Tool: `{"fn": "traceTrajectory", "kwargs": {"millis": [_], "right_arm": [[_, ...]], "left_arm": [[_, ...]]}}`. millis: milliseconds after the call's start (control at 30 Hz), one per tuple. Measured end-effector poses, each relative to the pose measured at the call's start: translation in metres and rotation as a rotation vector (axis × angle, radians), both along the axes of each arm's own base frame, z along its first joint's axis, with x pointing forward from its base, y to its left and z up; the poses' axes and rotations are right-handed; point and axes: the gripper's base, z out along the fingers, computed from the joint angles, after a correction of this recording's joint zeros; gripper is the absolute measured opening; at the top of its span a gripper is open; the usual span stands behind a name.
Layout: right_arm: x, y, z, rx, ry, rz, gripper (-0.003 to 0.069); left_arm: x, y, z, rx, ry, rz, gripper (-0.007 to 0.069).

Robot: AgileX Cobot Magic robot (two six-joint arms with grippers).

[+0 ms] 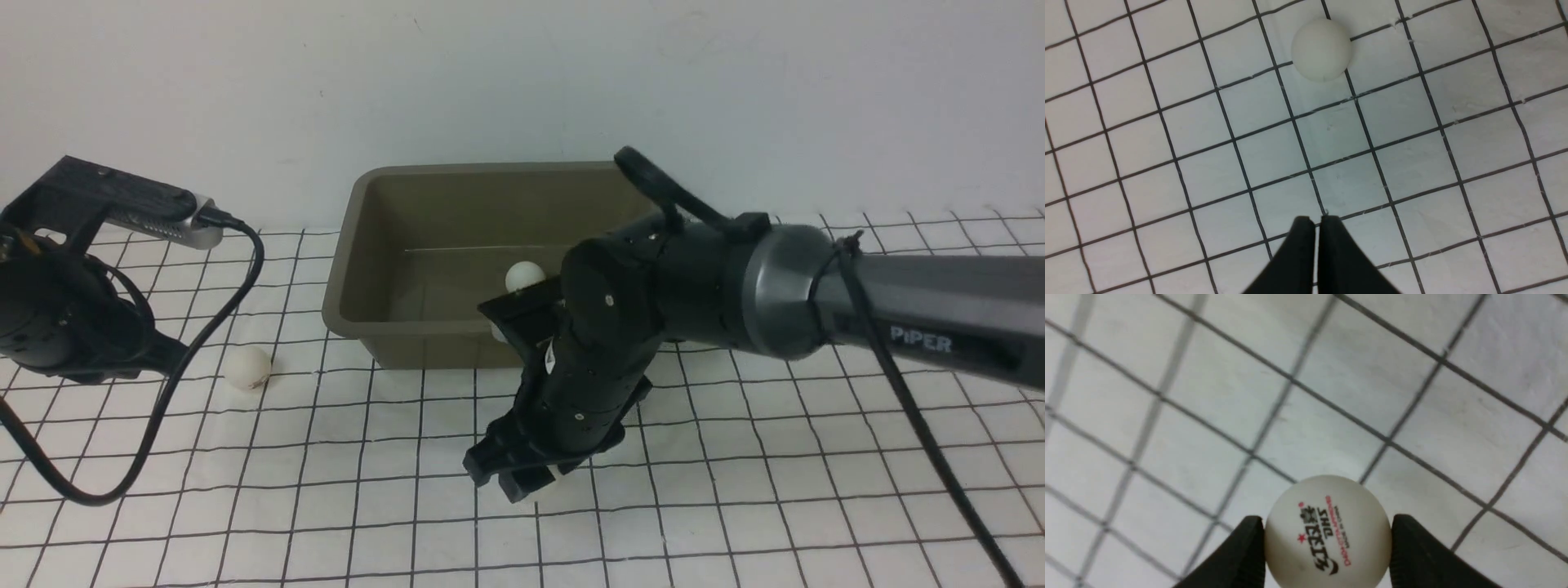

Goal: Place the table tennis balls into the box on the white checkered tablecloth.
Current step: 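Reach for and grasp a ping pong ball on the table, then release the ping pong ball into the bin and lift the gripper away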

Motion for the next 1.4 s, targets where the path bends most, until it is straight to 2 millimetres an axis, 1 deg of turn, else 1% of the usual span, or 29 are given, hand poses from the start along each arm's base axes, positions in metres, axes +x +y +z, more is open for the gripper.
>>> {"fn": "traceTrajectory", "kwargs": {"millis": [33,67,100,133,200,267,300,333,367,400,467,500,600,700,767,833,933,1033,1200,1300,1367,1400], "right_arm": [[0.000,0.001,0.006,0.013,-0.002,0.001,0.0357],[-0.001,0.001,0.017,0.035,-0.014,0.009,0.0357],[-0.001,0.001,0.018,0.036,-0.016,0.010,0.0357],[0.001,0.003,0.040,0.067,-0.050,0.025,0.0357],[0.005,0.006,0.064,0.098,-0.105,0.044,0.0357],[0.013,0.009,0.091,0.113,-0.201,0.063,0.0357],[0.014,0.009,0.093,0.108,-0.214,0.066,0.0357],[0.019,0.009,0.107,0.103,-0.281,0.076,0.0357],[0.021,0.008,0.110,0.093,-0.303,0.079,0.0357],[0.025,0.008,0.117,0.081,-0.348,0.080,0.0357],[0.036,0.007,0.125,0.032,-0.430,0.076,0.0357],[0.038,0.006,0.126,0.023,-0.442,0.074,0.0357],[0.058,0.003,0.120,-0.048,-0.500,0.060,0.0357],[0.081,-0.004,0.101,-0.097,-0.504,0.036,0.0357],[0.098,-0.009,0.083,-0.122,-0.499,0.031,0.0357],[0.112,-0.015,0.070,-0.135,-0.496,0.030,0.0357],[0.126,-0.023,0.053,-0.127,-0.477,0.013,0.0357],[0.133,-0.027,0.053,-0.092,-0.497,-0.005,0.0357],[0.137,-0.025,0.056,-0.062,-0.536,-0.007,0.0357],[0.138,-0.025,0.057,-0.051,-0.552,-0.007,0.0367],[0.138,-0.024,0.057,-0.046,-0.559,-0.007,0.0374],[0.138,-0.024,0.057,-0.045,-0.559,-0.008,0.0377]], "left_arm": [[0.000,0.000,0.000,0.000,0.000,0.000,-0.0004],[0.000,0.000,0.000,0.000,0.000,0.000,-0.0004],[0.000,0.000,0.000,0.000,0.000,0.000,-0.0004],[0.000,0.000,0.000,0.000,0.000,0.000,-0.0004],[0.000,0.000,0.000,0.000,0.000,0.000,-0.0004],[0.000,0.000,0.000,0.000,0.000,0.000,-0.0004],[0.000,0.000,0.000,0.000,0.000,0.000,-0.0004],[0.000,0.000,0.000,0.000,0.000,0.000,-0.0004],[0.000,0.000,0.000,-0.001,0.000,0.000,-0.0004],[0.000,0.000,0.000,-0.001,0.000,0.000,-0.0004],[0.000,0.000,0.000,-0.001,0.000,0.000,-0.0004],[0.000,0.000,0.000,-0.001,0.000,0.000,-0.0004],[0.000,0.000,0.000,-0.001,-0.002,0.000,-0.0004],[0.002,0.000,0.001,0.000,-0.023,0.001,-0.0004],[0.003,0.000,0.002,0.001,-0.036,0.002,-0.0004],[0.004,0.000,0.002,0.002,-0.053,0.002,-0.0004],[0.007,-0.001,0.004,-0.016,-0.085,0.011,-0.0003],[0.013,-0.003,0.001,-0.066,-0.111,0.033,0.0021],[0.025,-0.005,-0.009,-0.090,-0.137,0.031,0.0111],[0.031,-0.005,-0.018,-0.081,-0.128,0.018,0.0174],[0.036,-0.004,-0.027,-0.080,-0.114,0.019,0.0234],[0.038,-0.004,-0.030,-0.080,-0.114,0.019,0.0249]]}}
